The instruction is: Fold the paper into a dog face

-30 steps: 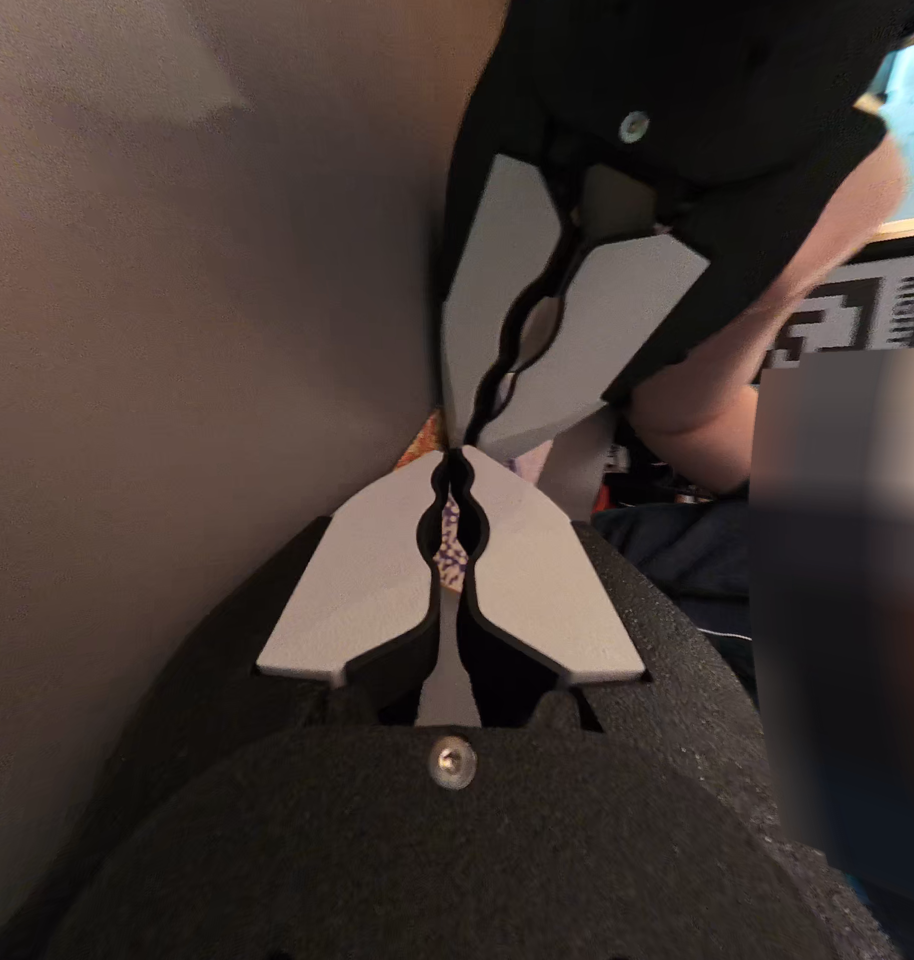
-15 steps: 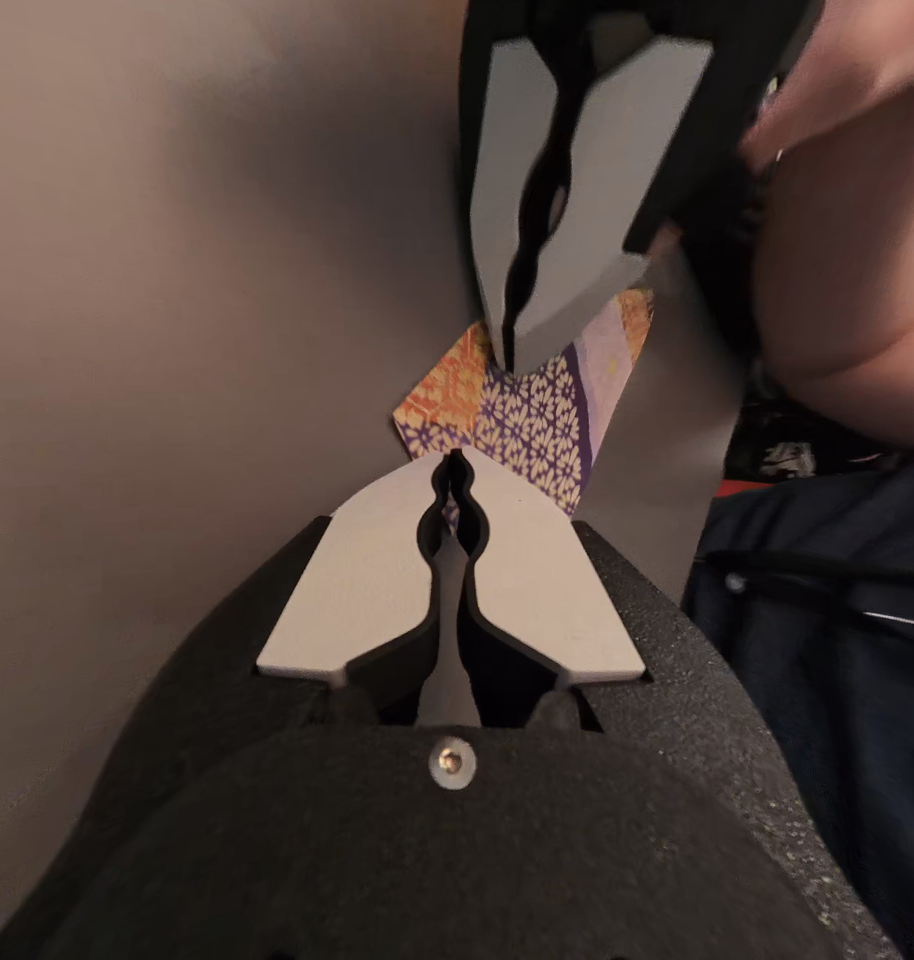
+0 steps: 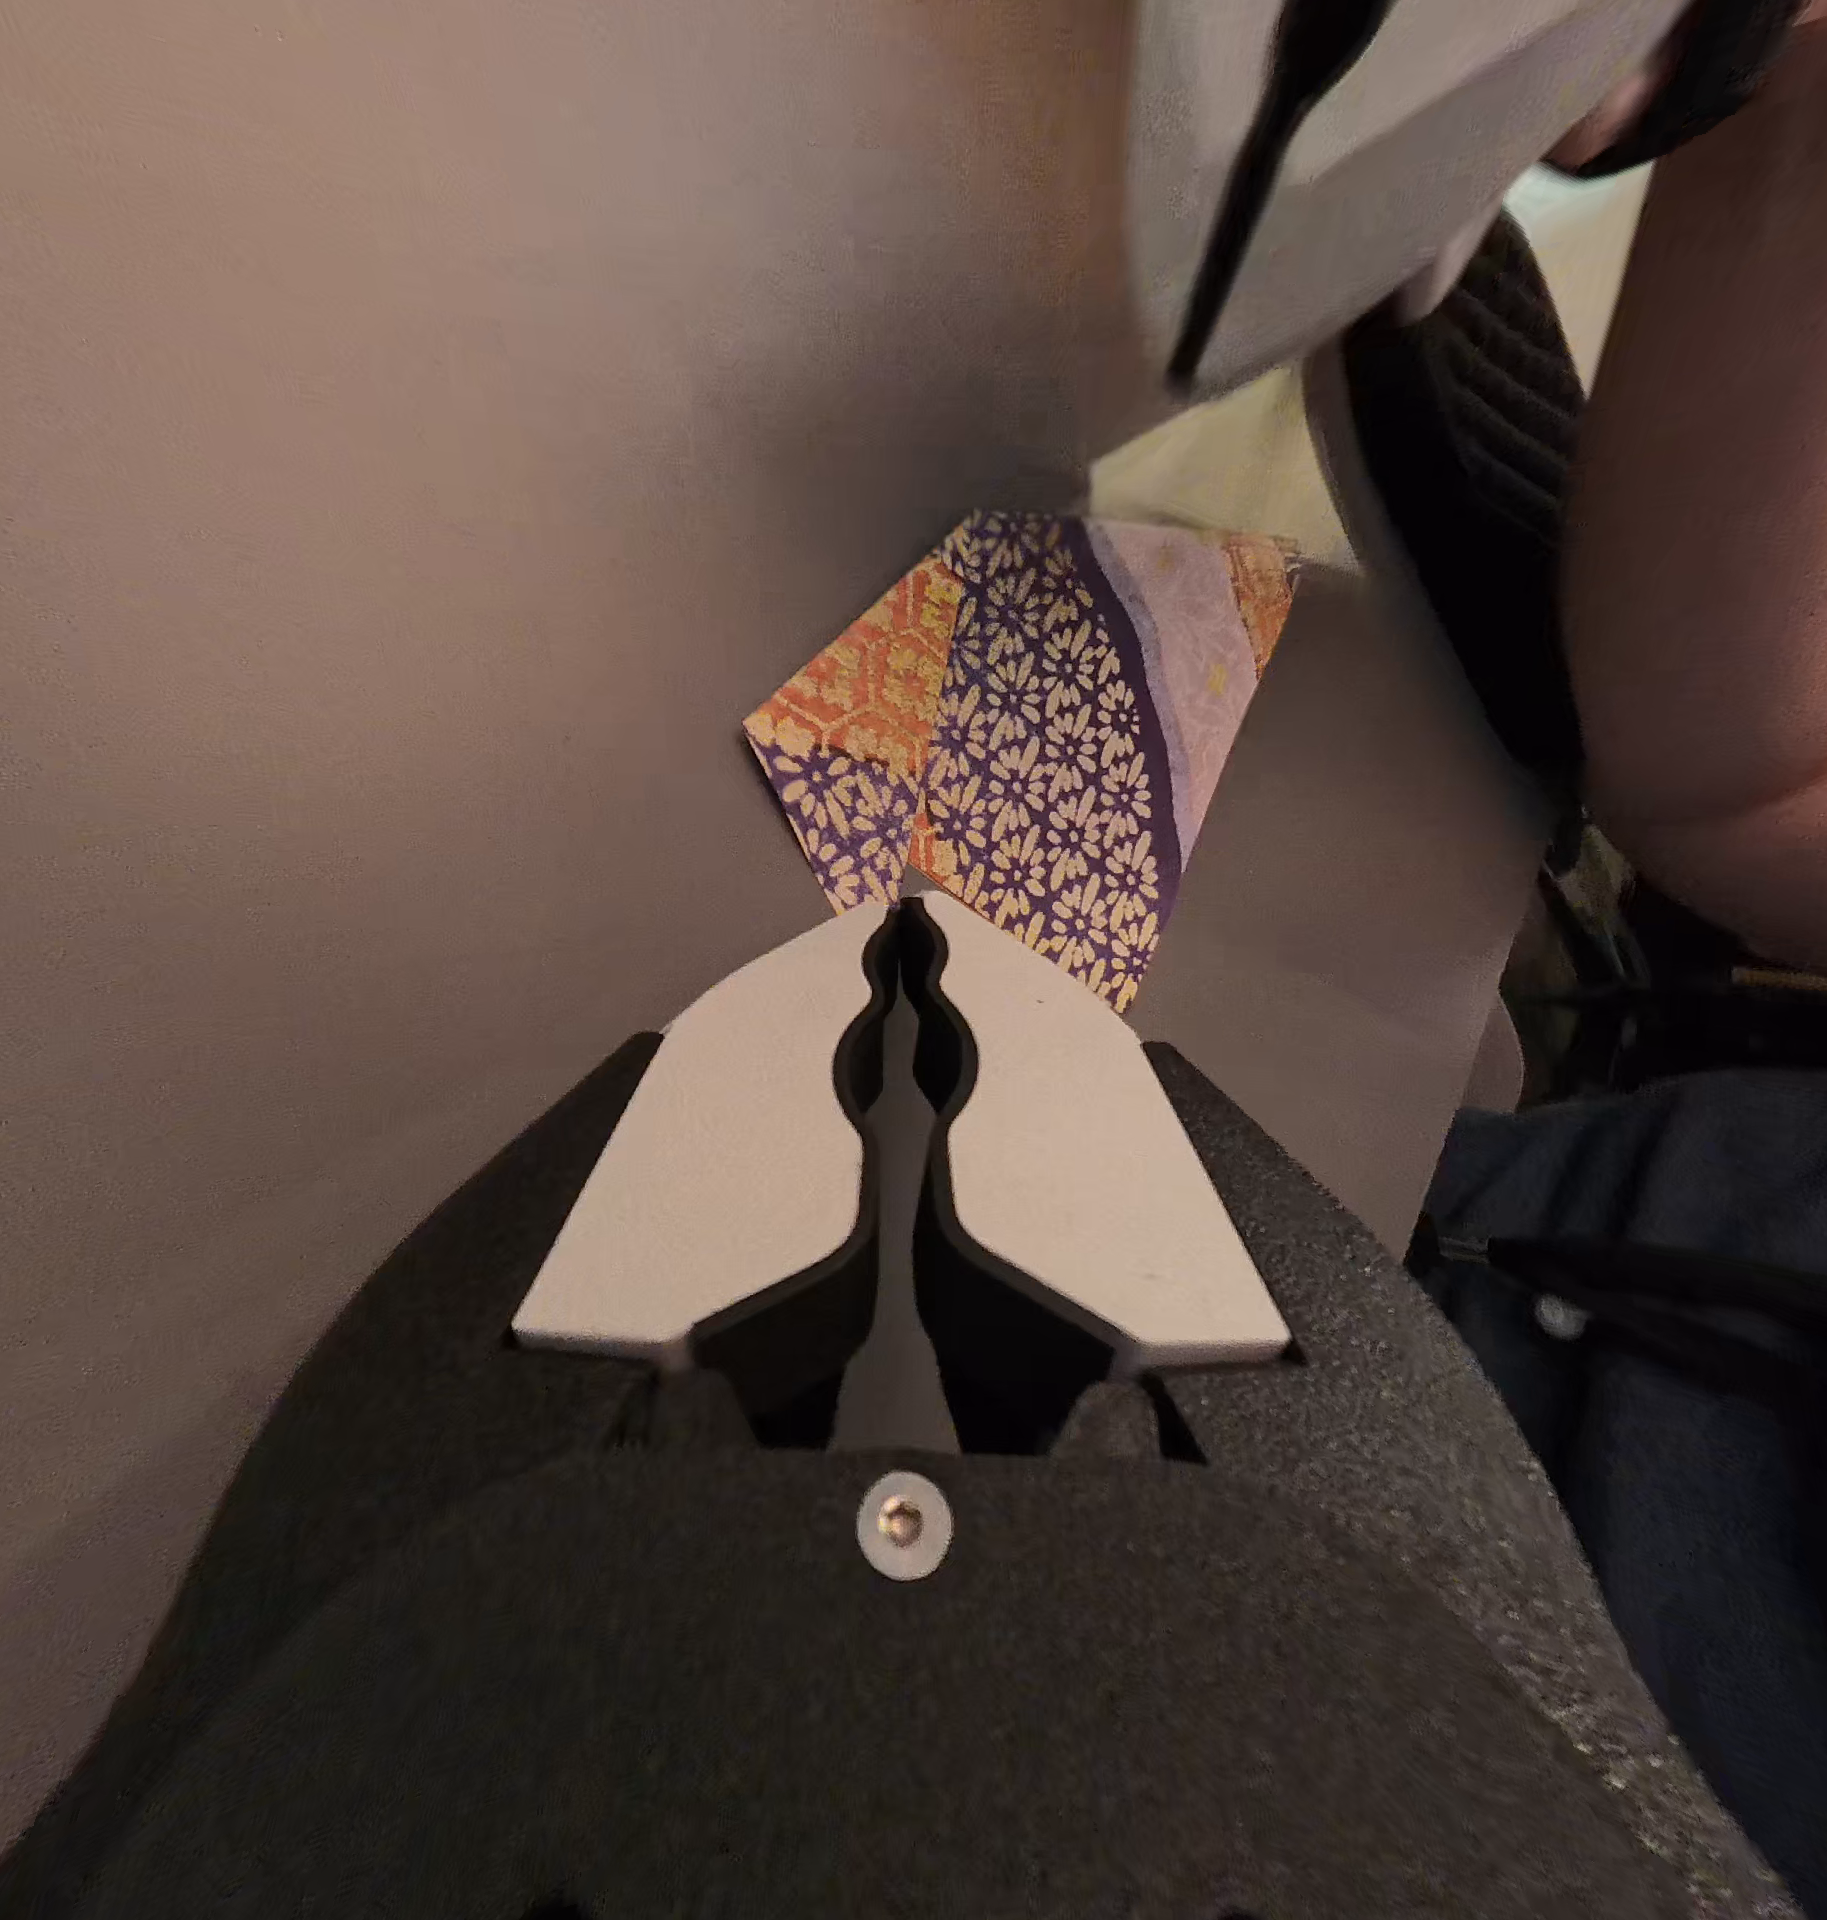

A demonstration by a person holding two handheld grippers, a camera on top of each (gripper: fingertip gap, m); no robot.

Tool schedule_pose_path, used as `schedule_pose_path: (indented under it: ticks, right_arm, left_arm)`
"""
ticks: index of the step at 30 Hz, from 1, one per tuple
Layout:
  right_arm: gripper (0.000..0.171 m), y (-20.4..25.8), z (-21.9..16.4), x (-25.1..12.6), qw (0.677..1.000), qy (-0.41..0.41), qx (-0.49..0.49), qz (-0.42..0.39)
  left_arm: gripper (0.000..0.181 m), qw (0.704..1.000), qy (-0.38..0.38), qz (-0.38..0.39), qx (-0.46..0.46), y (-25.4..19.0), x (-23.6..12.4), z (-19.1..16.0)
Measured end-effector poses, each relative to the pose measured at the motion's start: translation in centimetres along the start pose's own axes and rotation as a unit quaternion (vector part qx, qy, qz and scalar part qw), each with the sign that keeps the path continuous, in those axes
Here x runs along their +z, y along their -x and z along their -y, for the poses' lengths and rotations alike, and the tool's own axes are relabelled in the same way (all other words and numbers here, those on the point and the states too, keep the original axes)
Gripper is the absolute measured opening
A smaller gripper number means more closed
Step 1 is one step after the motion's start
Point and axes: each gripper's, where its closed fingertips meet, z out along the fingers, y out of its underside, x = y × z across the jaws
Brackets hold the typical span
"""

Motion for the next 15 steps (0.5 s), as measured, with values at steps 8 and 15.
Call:
schedule_pose_path:
  ticks: [8,15]
  right_arm:
    - [0.001,1.7,-3.2,-1.4,0.979,-0.045,-0.115,-0.16]
    - [0.002,1.5,-7.3,-3.4,0.967,-0.071,-0.082,-0.232]
  left_arm:
    - [0.0,0.997,-0.067,0.009,-0.022,-1.6,-0.3,-1.0]
    - [0.0,0.993,-0.096,-0.051,-0.039,-3.7,-1.6,-0.5]
